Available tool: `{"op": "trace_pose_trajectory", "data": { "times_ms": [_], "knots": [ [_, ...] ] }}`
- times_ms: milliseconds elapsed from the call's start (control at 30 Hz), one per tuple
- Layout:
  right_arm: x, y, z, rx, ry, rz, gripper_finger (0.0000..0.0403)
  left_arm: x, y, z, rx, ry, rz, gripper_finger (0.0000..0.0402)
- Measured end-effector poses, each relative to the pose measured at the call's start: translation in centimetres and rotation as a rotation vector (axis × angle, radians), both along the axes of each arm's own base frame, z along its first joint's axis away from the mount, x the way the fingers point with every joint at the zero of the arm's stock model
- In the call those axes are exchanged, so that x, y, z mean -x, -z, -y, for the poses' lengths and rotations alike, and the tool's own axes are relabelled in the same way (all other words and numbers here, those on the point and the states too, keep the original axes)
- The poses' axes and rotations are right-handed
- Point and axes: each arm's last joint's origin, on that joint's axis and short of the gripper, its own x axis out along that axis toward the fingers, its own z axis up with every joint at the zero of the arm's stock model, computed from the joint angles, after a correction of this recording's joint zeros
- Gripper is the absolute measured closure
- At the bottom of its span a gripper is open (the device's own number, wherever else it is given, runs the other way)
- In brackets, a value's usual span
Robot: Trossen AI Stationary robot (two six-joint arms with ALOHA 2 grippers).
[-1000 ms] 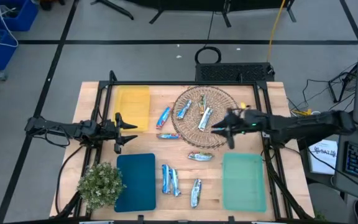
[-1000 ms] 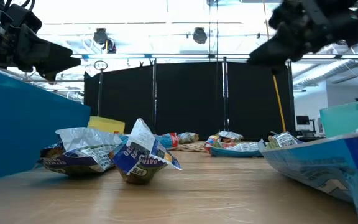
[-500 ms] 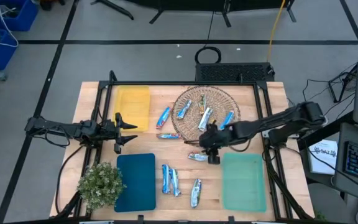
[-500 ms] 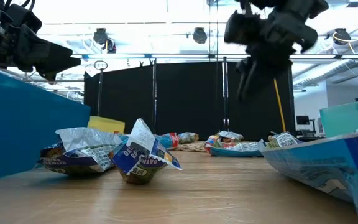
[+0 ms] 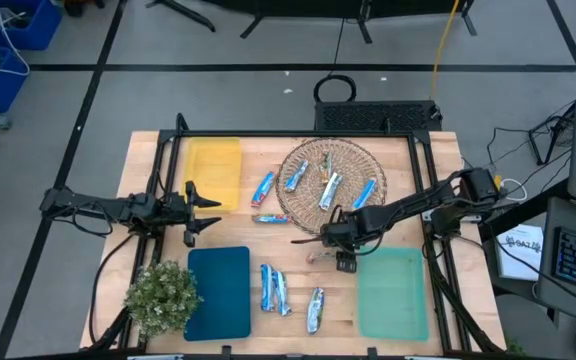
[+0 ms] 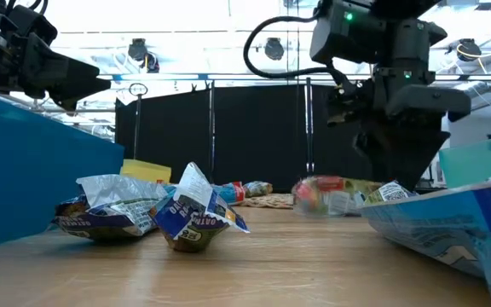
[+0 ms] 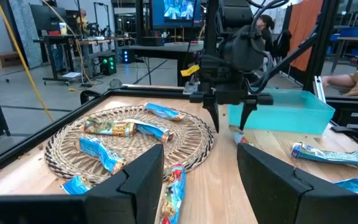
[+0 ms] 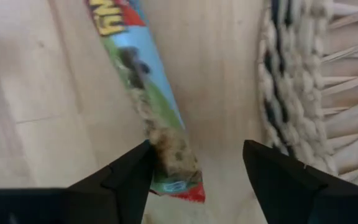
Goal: Pick and place Granola Bars by type
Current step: Put the red granola bar into the light blue bin
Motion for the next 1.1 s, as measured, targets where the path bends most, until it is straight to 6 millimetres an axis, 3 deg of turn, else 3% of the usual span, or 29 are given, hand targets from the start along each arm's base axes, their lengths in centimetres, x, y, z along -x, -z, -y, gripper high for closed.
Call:
{"op": "trace_pose_trajectory", "data": {
  "times_ms": [300, 733, 933, 1100],
  "knots": [
    [-0.1, -0.1, 0.0, -0.007, 0.023, 0.009, 0.0188, 0.0, 0.0, 0.0, 0.000, 0.001, 0.001, 0.0192],
    [-0.5, -0.2, -0.1, 0.000, -0.043, 0.059, 0.0387, 0.0, -0.1, 0.0, 0.000, 0.000, 0.005, 0.0192],
    [-0.8, -0.5, -0.2, 0.012, -0.118, 0.117, 0.0398, 0.0, -0.1, 0.0, 0.000, 0.000, 0.005, 0.0192],
    [-0.8, -2.5, -0.7, 0.014, -0.180, 0.247, 0.0401, 0.0, -0.1, 0.0, 0.001, 0.000, 0.005, 0.0192]
  ]
}}
